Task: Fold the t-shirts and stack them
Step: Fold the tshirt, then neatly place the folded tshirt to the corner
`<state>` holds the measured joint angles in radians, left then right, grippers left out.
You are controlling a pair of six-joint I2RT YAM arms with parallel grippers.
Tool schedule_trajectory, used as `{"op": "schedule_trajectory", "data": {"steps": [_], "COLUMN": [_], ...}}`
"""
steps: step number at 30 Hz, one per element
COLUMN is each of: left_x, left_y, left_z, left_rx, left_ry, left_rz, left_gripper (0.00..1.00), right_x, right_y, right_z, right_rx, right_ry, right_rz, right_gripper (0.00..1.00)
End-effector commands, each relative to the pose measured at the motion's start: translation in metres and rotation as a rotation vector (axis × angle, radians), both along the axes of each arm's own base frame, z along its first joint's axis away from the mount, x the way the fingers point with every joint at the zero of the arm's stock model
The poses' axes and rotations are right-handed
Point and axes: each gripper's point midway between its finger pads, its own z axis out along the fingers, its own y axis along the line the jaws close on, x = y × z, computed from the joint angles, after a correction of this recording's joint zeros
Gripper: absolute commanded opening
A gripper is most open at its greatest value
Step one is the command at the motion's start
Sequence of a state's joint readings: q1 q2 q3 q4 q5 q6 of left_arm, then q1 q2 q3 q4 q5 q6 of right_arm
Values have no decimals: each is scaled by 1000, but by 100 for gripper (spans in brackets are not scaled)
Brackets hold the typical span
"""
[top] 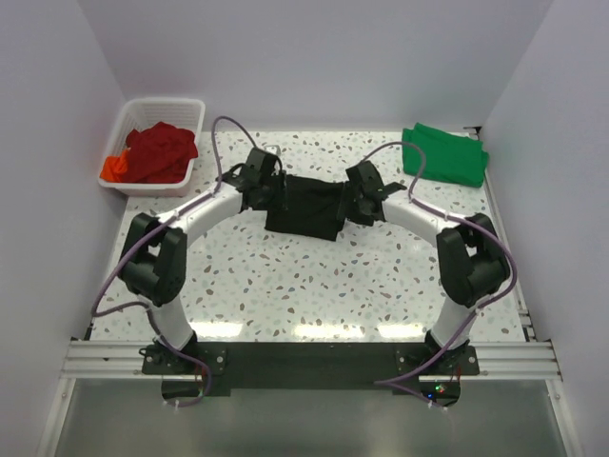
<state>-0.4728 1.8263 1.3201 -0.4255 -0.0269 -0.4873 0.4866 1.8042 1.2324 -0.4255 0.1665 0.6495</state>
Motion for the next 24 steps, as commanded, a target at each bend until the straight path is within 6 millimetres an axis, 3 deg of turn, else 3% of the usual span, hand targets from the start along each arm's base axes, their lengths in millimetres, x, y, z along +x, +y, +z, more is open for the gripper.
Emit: {"op": "schedule_trajectory", "data": {"steps": [1,4,11,18,24], "left_x": [22,22,20,18,20], "left_y": [12,23,44,60,70], "left_z": [68,76,68,65,66], "left_rx": [-39,-52,-59,-88,-84], "left_ry": [-192,-196,-150,-140,-148], "left_rz": [89,128,159,176,191], "left_gripper": [53,53,54,54,54], "right_x": [17,25,52,71,70], "right_y": [-3,1,20,36,40], "right_z": [27,22,7,-1,-22], "right_rx": [131,256,556,699,720], "right_ry": [-83,-72,-50,-49,7], "right_rz": [-30,-23,35,58,46], "right_gripper": [57,60,63,63,63]}}
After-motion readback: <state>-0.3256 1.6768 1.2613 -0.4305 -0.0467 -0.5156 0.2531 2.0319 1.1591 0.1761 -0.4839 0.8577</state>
